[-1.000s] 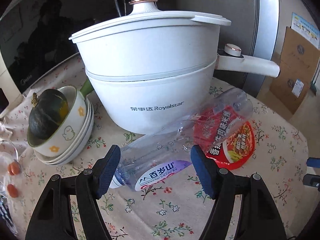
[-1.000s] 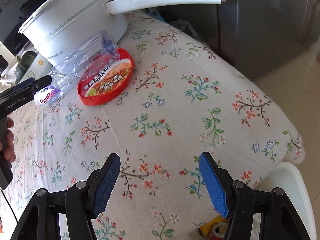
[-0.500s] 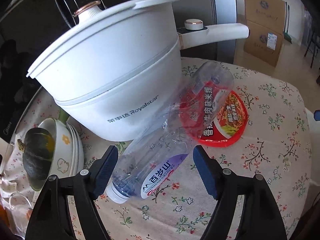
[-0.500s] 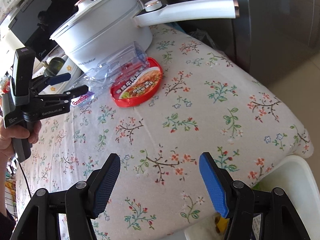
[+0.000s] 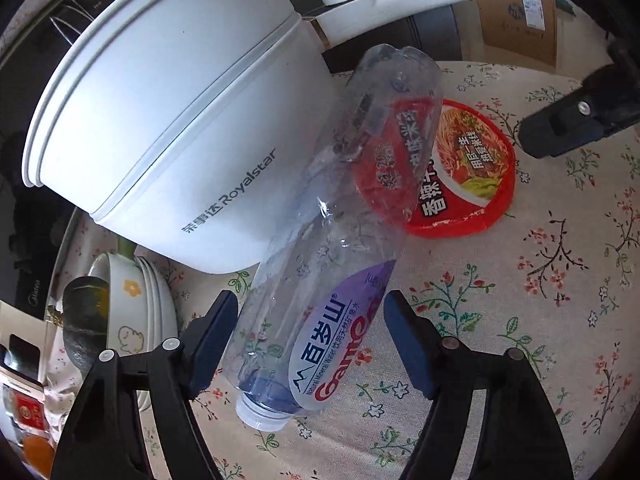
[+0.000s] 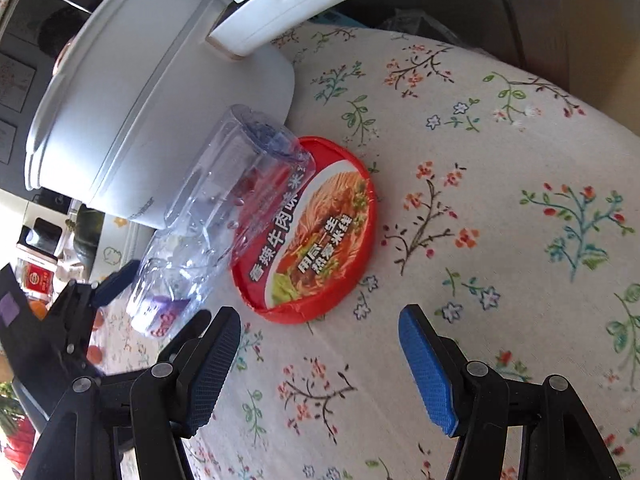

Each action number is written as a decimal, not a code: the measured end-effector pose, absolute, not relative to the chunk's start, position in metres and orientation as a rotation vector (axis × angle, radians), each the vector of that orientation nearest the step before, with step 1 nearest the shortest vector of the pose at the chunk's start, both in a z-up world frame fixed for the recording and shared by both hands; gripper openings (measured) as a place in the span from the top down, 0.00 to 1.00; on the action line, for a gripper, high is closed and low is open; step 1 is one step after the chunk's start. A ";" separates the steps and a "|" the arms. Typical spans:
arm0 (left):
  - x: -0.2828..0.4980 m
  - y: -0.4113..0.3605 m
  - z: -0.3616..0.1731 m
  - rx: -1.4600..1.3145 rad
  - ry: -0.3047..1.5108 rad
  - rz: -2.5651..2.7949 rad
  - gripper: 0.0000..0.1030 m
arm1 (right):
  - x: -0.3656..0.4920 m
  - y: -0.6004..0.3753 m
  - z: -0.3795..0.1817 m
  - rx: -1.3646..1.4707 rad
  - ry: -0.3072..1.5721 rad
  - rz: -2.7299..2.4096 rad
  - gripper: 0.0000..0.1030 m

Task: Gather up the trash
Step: 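Grasp the clear Ganten bottle with the left tool while the right tool approaches the red lid, then grasp the red noodle-cup lid by its rim with the right tool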

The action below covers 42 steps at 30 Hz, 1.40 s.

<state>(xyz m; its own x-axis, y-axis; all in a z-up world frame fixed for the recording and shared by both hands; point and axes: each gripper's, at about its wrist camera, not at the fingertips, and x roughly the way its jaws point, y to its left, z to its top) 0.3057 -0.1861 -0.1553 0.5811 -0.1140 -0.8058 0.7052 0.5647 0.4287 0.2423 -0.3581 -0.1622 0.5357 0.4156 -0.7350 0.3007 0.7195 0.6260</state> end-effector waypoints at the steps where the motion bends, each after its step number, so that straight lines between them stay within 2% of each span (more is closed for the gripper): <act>1: 0.306 -0.183 -0.154 0.825 0.813 -0.559 0.27 | 0.248 -0.360 -0.164 0.814 1.032 0.069 0.31; 8: 0.319 -0.184 -0.167 0.840 0.834 -0.513 0.18 | 0.272 -0.368 -0.171 0.788 1.008 0.033 0.31; 11: 0.323 -0.186 -0.164 0.774 0.870 -0.559 0.20 | 0.277 -0.361 -0.169 0.731 1.002 0.038 0.31; 12: 0.325 -0.186 -0.162 0.745 0.887 -0.572 0.29 | 0.281 -0.361 -0.171 0.720 0.998 0.041 0.31; 18: 0.317 -0.173 -0.158 0.669 0.931 -0.571 0.29 | 0.284 -0.347 -0.172 0.664 0.992 0.077 0.31; 30: 0.294 -0.126 -0.150 0.481 1.072 -0.472 0.30 | 0.276 -0.281 -0.166 0.221 1.059 0.044 0.33; 42: 0.250 -0.103 -0.160 0.299 1.194 -0.442 0.30 | 0.219 -0.282 -0.164 0.198 1.190 0.117 0.34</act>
